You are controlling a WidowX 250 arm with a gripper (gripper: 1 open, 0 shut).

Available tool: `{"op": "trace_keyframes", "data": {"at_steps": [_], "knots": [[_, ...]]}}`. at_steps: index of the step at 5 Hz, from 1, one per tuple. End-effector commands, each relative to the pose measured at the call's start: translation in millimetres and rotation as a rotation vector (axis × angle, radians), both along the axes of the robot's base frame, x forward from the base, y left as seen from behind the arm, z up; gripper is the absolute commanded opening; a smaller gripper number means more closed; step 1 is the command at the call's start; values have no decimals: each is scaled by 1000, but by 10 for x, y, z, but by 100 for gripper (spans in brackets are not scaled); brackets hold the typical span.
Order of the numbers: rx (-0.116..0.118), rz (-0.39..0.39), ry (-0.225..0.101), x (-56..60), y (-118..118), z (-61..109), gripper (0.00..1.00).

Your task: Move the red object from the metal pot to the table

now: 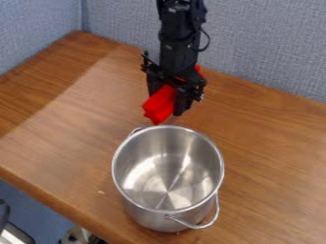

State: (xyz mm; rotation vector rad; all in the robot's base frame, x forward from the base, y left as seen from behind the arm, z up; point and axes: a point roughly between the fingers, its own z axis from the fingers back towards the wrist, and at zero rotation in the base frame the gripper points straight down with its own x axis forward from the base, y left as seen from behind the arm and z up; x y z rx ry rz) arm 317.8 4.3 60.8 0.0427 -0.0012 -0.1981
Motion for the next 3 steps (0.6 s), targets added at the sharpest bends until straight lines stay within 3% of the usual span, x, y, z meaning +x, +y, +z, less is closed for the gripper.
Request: {"op": "trace_keyframes", "data": {"at_steps": [1, 3], "knots": [[8, -10, -88, 119, -36, 253, 0], [12, -11, -107, 125, -80, 313, 0]]}}
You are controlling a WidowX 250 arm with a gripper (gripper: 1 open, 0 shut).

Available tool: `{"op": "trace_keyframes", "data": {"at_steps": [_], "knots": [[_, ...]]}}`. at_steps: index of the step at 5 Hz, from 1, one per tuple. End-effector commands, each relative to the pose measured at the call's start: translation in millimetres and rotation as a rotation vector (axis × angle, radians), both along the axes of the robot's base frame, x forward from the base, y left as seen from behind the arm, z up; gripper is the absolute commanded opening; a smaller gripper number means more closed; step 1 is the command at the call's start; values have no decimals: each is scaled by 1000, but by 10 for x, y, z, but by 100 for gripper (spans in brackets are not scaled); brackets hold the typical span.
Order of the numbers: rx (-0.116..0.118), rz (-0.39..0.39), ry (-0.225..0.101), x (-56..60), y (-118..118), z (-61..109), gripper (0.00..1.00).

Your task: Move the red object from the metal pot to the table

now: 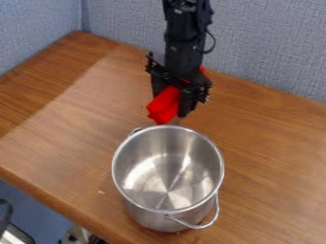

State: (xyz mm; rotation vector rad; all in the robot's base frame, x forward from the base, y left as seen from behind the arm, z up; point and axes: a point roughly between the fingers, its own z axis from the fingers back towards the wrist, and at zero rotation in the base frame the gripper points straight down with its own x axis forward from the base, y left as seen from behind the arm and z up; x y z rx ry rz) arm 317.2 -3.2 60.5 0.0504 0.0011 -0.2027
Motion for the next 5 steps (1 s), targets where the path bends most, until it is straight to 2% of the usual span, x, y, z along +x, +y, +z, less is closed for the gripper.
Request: {"op": "trace_keyframes", "data": {"at_steps": [1, 2, 3, 4, 5], "knots": [[5, -16, -127, 123, -78, 388, 0], [-8, -89, -162, 70, -428, 533, 0], [-29, -159, -156, 61, -850, 497, 0], [-38, -174, -161, 88, -1129, 433, 0], [-45, -197, -165, 29, -1397, 340, 0]]}}
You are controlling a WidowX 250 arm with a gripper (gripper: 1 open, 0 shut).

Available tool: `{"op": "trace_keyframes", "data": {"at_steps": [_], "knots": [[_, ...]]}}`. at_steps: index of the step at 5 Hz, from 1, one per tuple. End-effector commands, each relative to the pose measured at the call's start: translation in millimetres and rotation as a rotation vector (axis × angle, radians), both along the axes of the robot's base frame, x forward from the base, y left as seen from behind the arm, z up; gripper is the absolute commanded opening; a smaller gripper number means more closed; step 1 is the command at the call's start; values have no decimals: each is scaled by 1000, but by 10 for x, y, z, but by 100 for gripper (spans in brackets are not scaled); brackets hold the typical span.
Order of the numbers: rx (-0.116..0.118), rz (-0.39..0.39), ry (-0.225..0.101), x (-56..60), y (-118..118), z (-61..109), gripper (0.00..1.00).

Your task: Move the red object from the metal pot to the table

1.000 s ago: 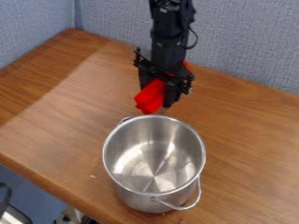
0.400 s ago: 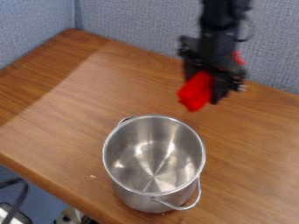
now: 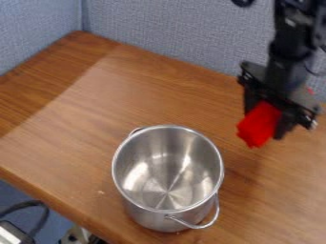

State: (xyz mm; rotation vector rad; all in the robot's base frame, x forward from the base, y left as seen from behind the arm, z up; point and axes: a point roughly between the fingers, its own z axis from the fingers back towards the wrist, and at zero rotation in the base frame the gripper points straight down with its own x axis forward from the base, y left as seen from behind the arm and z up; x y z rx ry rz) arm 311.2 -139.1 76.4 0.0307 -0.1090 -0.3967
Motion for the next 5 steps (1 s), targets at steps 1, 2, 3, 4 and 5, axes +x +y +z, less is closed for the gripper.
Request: {"op": "trace_keyframes", "data": {"at_steps": [1, 2, 3, 4, 5], "knots": [[-28, -69, -50, -109, -207, 80, 0], [0, -41, -77, -83, -96, 52, 0], [-3, -38, -76, -90, -89, 34, 100], [-6, -31, -79, -104, -69, 75, 100], [-10, -21, -79, -120, -46, 118, 100]]}}
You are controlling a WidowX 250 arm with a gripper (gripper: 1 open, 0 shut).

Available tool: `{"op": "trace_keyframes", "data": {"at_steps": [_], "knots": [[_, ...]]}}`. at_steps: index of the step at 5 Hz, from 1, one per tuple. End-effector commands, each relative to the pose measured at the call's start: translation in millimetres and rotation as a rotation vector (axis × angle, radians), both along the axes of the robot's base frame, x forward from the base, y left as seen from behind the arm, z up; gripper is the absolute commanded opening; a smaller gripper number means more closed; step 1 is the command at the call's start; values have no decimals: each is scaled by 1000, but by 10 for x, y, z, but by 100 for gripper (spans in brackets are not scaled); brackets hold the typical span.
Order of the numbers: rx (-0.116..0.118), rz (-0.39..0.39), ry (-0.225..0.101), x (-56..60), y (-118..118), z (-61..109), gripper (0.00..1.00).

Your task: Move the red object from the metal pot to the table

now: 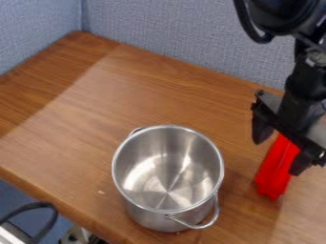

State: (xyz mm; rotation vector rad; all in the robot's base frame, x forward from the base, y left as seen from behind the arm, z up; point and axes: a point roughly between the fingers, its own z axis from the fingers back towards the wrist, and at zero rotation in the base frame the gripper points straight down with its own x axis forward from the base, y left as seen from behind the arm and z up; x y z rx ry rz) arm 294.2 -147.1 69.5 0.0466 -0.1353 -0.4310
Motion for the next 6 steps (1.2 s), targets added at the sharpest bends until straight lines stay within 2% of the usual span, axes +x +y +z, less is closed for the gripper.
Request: {"op": "trace_keyframes", "data": {"at_steps": [1, 3, 4, 5, 6], "knots": [[-31, 34, -62, 37, 81, 295, 100], [-50, 97, -95, -24, 295, 619, 100], [-49, 146, -106, -96, 513, 740, 100], [-55, 144, -103, -77, 480, 730, 100], [-68, 137, -77, -67, 412, 696, 100]]}}
